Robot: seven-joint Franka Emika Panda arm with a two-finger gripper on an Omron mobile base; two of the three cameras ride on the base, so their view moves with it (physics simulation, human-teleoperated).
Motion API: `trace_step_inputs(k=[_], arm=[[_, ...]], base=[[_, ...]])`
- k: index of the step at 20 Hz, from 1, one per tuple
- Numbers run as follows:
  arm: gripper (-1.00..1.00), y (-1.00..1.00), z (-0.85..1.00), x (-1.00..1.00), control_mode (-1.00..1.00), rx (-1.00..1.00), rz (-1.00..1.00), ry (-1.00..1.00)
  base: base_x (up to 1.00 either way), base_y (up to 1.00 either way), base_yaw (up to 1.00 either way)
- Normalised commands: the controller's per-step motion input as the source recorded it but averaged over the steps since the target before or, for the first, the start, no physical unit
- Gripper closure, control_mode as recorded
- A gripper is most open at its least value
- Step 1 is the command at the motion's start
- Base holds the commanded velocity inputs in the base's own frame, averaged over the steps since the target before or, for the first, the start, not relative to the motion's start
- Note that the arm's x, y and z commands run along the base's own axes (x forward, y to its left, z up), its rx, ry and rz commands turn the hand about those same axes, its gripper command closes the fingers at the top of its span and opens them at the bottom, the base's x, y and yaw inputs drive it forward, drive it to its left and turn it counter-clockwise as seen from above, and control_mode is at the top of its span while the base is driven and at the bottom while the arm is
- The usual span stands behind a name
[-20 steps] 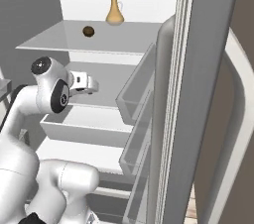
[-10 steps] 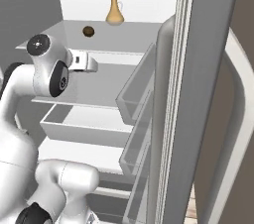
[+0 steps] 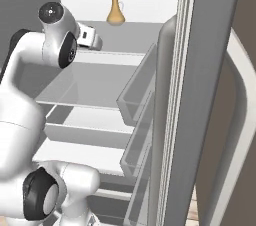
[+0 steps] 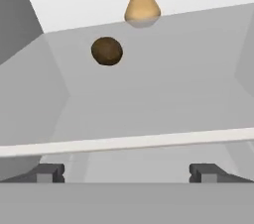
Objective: Pick the mango and kiwi from the fridge and place them on the plate next to the blender to make a fruit smoothie.
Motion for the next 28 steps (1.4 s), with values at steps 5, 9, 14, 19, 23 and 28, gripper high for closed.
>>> trace_step_inputs(k=[5, 9, 14, 19, 23, 28], arm=[[-1.00, 0.30, 0.02, 0.61, -1.00, 0.00, -0.02, 0.00], [-1.00, 0.36, 0.00, 0.73, -1.00, 0.00, 0.00, 0.00], [-1.00, 0.10, -0.03, 0.67, -1.00, 0.00, 0.00, 0.02], [-1.00, -0.03, -0.18, 0.51, -1.00, -0.01, 0.00, 0.07], [-1.00, 0.00, -0.12, 0.54, -1.00, -0.03, 0.00, 0.05], [-1.00, 0.01, -0.07, 0.42, -1.00, -0.03, 0.00, 0.00]], base=[[0.00, 0.00, 0.00], [0.00, 0.00, 0.00], [0.00, 0.00, 0.00], [0.00, 0.00, 0.00], [0.00, 0.00, 0.00], [0.00, 0.00, 0.00]])
